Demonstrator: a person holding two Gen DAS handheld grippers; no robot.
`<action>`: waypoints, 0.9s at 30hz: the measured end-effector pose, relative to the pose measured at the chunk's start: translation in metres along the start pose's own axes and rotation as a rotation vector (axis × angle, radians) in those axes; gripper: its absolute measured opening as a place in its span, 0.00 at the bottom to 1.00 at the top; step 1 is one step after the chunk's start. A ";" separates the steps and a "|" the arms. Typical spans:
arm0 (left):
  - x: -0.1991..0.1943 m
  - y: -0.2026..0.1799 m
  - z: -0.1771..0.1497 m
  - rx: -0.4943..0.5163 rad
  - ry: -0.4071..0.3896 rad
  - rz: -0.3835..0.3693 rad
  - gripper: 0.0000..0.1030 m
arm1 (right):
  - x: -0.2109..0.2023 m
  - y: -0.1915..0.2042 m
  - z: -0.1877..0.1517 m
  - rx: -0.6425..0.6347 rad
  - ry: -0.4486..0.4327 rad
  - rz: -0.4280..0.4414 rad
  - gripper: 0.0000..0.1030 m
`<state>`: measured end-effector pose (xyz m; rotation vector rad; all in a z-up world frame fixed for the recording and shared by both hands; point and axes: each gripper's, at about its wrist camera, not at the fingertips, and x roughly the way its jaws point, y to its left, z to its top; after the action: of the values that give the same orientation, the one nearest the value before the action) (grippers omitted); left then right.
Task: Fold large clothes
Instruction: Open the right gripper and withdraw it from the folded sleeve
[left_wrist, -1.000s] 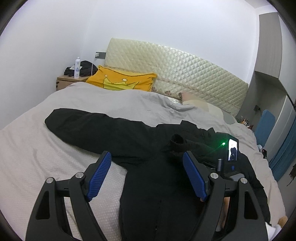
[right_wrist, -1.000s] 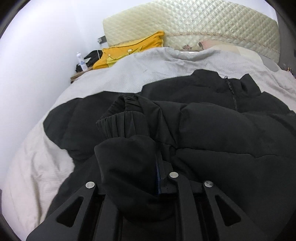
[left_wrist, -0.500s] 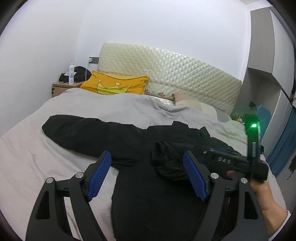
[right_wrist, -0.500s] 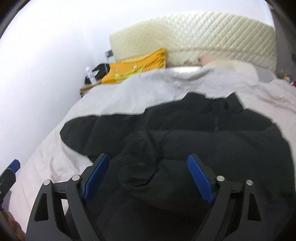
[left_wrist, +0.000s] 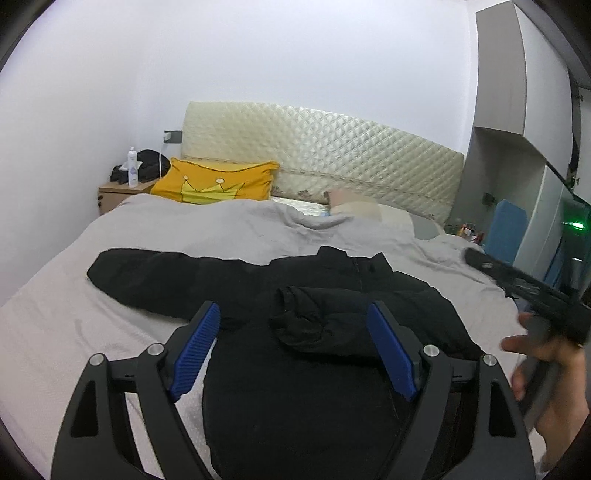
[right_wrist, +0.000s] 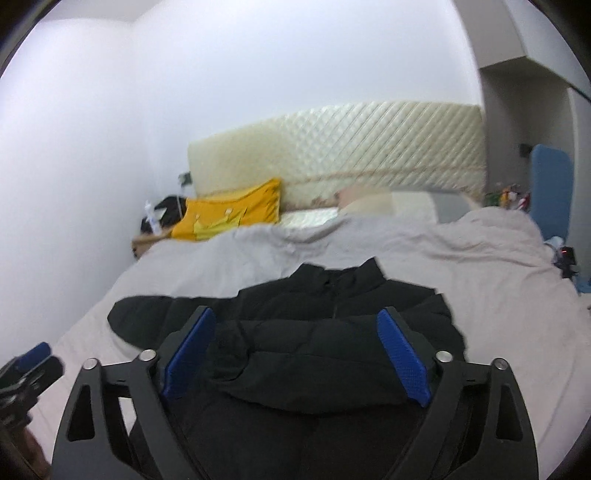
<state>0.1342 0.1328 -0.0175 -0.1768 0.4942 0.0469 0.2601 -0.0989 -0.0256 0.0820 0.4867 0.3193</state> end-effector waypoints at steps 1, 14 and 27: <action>0.000 0.000 -0.001 -0.003 0.005 -0.010 0.80 | -0.009 -0.002 -0.002 -0.003 -0.011 -0.003 1.00; 0.018 -0.026 -0.029 0.073 0.011 -0.077 0.88 | -0.075 -0.036 -0.052 -0.041 -0.120 -0.052 1.00; 0.022 -0.036 -0.050 0.077 -0.009 -0.091 1.00 | -0.085 -0.054 -0.096 -0.027 -0.093 -0.087 1.00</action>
<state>0.1331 0.0889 -0.0651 -0.1231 0.4773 -0.0600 0.1587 -0.1769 -0.0807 0.0495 0.3921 0.2353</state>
